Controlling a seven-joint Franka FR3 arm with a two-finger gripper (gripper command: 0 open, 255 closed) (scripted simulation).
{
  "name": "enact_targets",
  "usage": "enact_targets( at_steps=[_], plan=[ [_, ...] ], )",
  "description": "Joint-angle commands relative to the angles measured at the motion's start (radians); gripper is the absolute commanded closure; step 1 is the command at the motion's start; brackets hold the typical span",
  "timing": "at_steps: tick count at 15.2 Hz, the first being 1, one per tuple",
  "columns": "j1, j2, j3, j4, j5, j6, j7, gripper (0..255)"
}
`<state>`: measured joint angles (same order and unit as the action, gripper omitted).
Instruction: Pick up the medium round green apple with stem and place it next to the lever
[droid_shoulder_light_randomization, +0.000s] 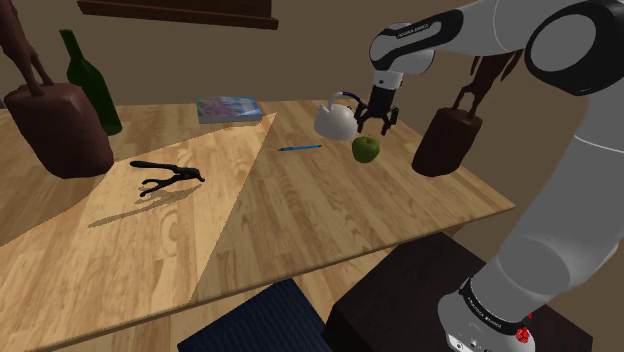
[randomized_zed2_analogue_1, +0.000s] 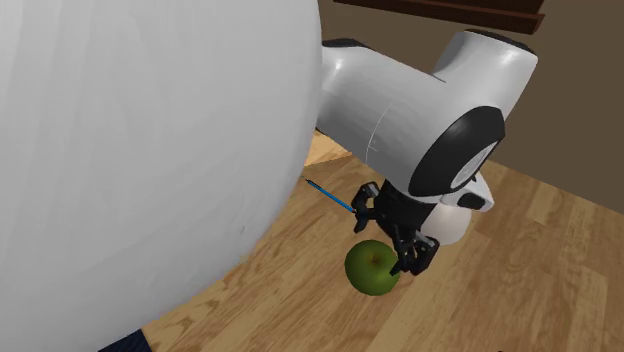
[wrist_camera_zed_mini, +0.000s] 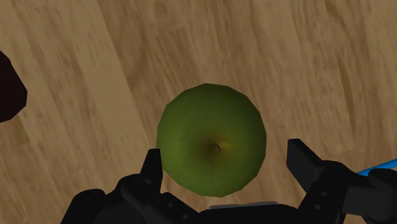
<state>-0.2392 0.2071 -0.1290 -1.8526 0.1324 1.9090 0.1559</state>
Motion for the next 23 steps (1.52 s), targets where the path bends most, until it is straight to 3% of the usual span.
enact_targets(
  at_steps=[1, 9, 10, 19, 23],
  plan=[
    [0.001, 0.009, 0.001, -0.025, 0.003, 0.034, -0.003, 0],
    [0.001, 0.008, 0.001, -0.025, 0.003, 0.034, -0.003, 0],
    [0.001, 0.008, 0.001, -0.025, 0.003, 0.034, -0.003, 255],
    [0.001, 0.009, 0.001, -0.025, 0.003, 0.034, -0.003, 255],
    [0.001, -0.010, 0.000, 0.005, -0.002, -0.015, 0.004, 255]
  ],
)
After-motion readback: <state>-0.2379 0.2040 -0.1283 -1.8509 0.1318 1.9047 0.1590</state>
